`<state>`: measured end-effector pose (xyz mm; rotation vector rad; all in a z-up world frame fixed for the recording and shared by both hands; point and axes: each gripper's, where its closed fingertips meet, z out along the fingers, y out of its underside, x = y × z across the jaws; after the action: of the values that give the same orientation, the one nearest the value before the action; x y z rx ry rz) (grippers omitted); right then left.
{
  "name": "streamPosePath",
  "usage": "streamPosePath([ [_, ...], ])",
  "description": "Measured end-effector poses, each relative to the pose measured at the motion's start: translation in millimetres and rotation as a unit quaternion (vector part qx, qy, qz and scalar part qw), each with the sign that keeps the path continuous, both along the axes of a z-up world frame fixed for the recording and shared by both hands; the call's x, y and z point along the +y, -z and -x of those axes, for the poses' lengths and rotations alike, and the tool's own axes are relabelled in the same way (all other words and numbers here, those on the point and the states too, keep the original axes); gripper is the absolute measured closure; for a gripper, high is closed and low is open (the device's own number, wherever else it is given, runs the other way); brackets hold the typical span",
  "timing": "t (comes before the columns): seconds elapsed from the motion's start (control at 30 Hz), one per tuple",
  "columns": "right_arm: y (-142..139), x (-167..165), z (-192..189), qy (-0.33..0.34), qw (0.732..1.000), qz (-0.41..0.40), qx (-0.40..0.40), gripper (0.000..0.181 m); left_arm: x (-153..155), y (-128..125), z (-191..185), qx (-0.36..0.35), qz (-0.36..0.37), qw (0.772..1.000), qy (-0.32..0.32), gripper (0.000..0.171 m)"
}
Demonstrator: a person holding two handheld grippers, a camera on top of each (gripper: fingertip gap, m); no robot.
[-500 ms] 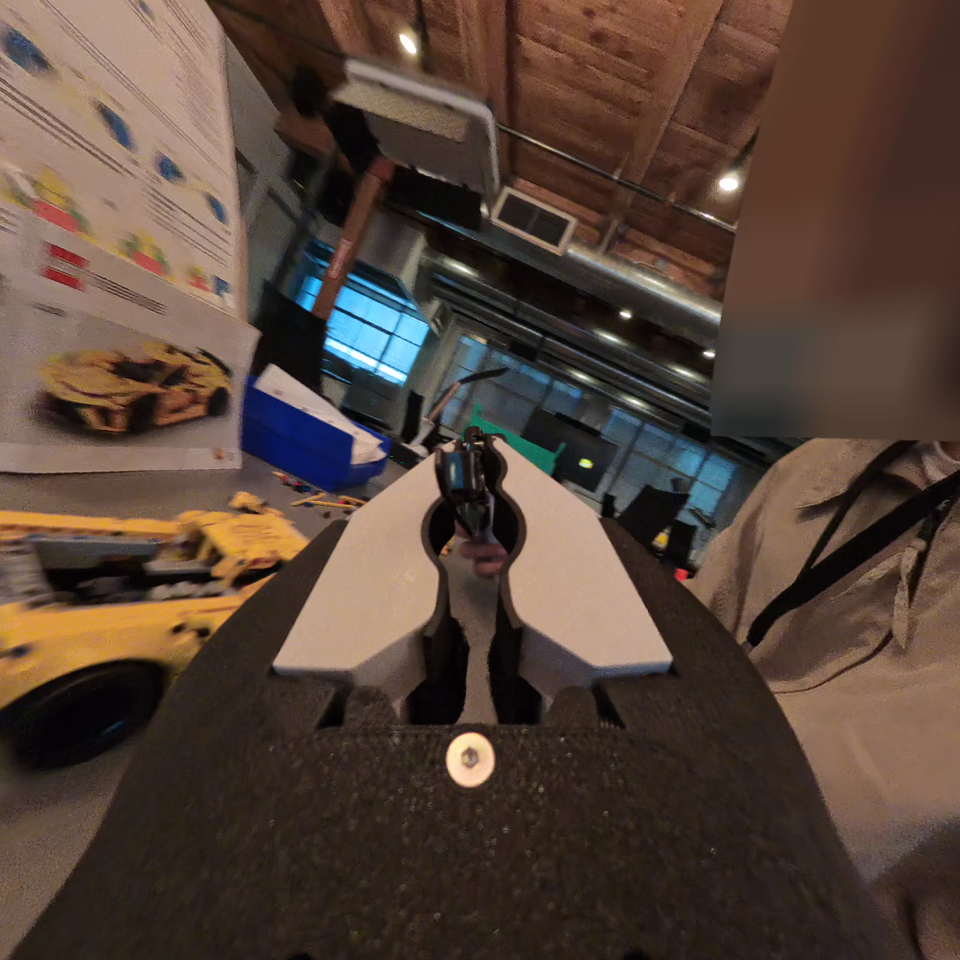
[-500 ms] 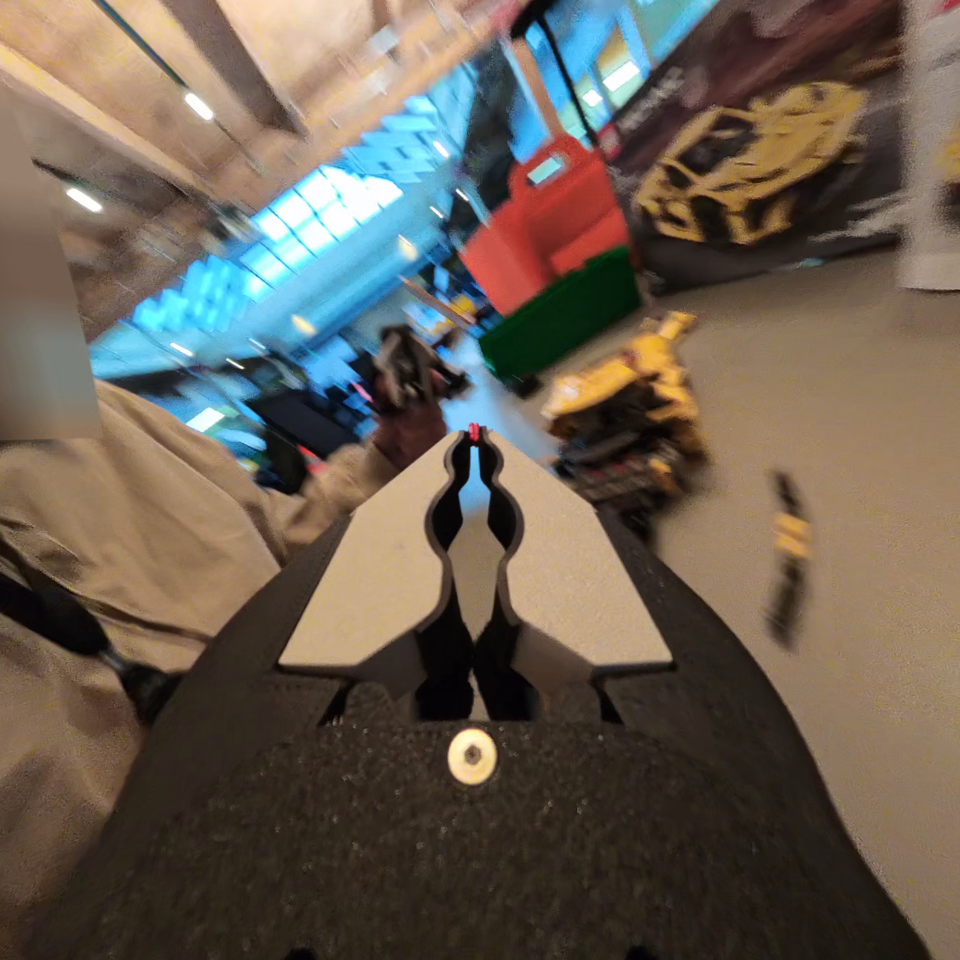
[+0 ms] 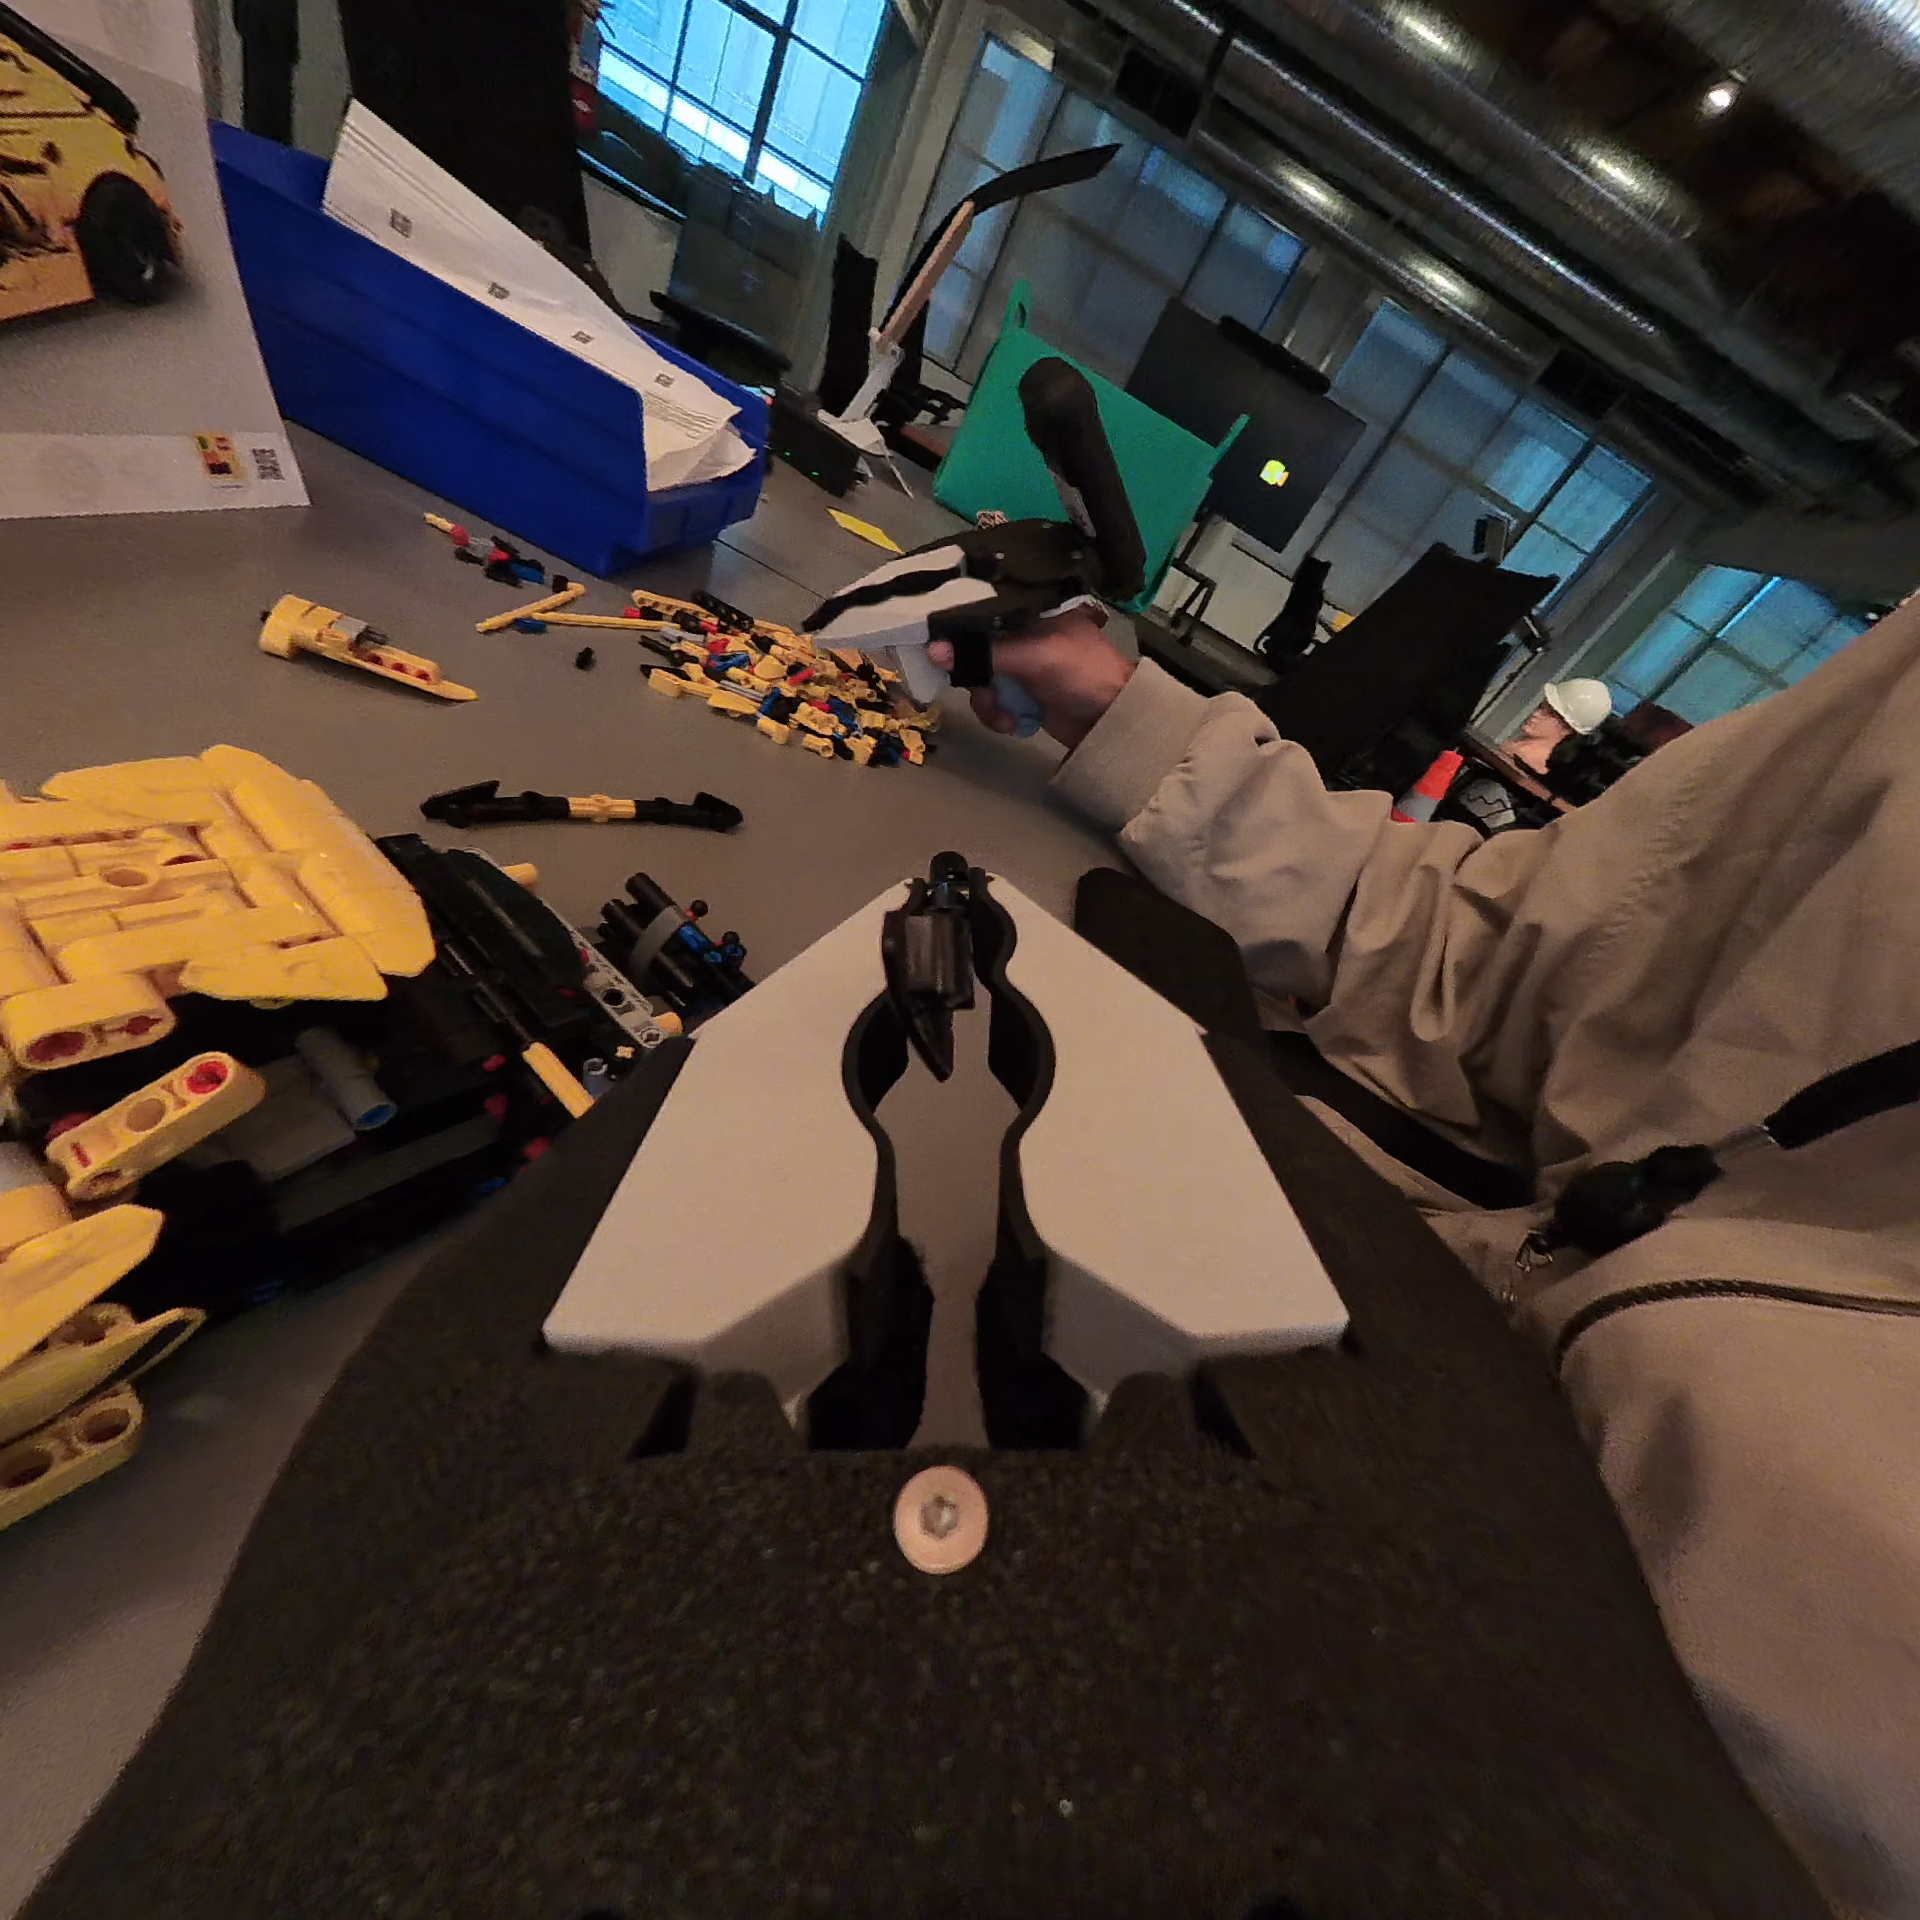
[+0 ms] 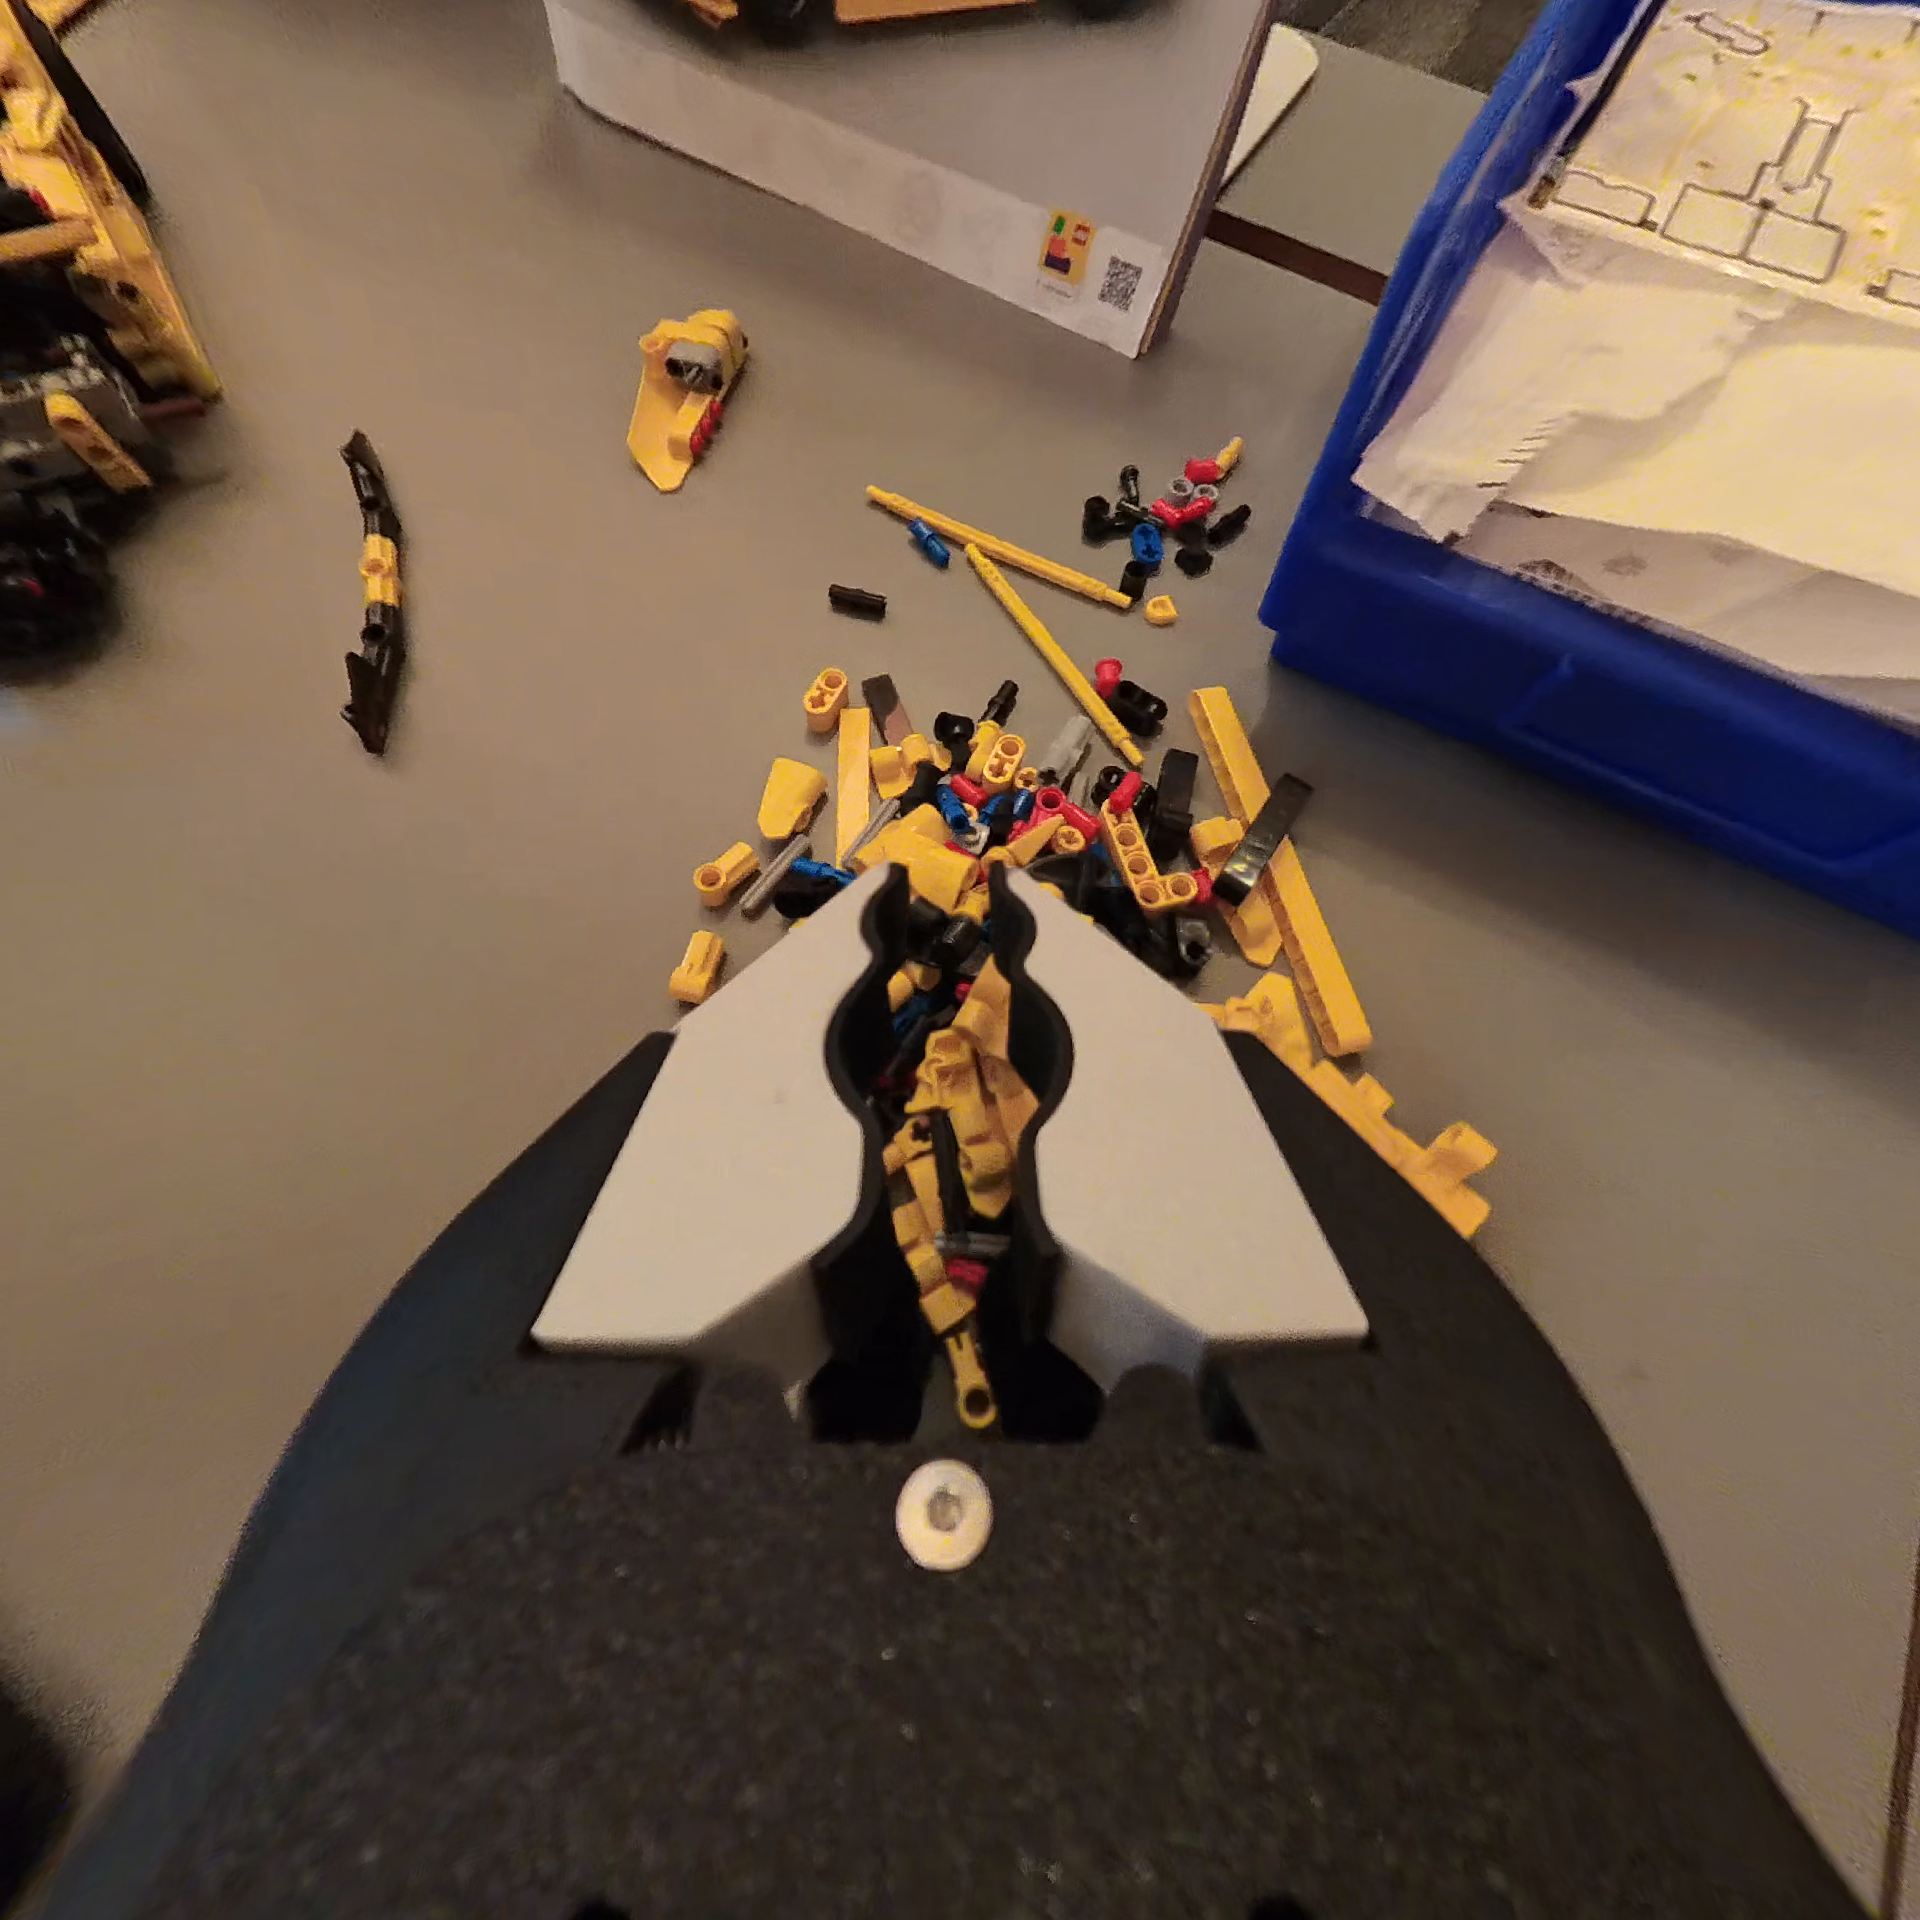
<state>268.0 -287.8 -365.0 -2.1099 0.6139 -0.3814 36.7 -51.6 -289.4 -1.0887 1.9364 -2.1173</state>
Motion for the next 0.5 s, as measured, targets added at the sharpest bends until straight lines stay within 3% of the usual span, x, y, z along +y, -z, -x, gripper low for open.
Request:
streamPosePath([
  [0.1, -19, 18, 21, -0.015, 0.999, -0.037, 0.009, 0.168, -1, -5, -1, -0.014, 0.005, 1.000, -0.005, 0.165],
  [0.2, -44, 85, 88, -0.118, 0.982, -0.135, 0.062, 0.163, -5, -14, 2, -0.034, 0.023, 0.999, 0.003, 0.165],
  [0.27, -71, 141, 154, -0.224, 0.935, -0.247, 0.123, 0.162, -6, -21, 6, -0.052, 0.033, 0.998, 0.005, 0.165],
  [0.33, -90, 181, 210, -0.308, 0.888, -0.308, 0.150, 0.153, -7, -25, 9, -0.059, 0.043, 0.997, 0.011, 0.165],
  [0.4, -95, 207, 244, -0.360, 0.877, -0.306, 0.086, 0.155, -6, -25, 11, -0.039, 0.061, 0.997, 0.023, 0.165],
  [0.5, -86, 229, 256, -0.387, 0.888, -0.244, -0.039, 0.150, -6, -22, 15, -0.001, 0.086, 0.995, 0.047, 0.165],
])
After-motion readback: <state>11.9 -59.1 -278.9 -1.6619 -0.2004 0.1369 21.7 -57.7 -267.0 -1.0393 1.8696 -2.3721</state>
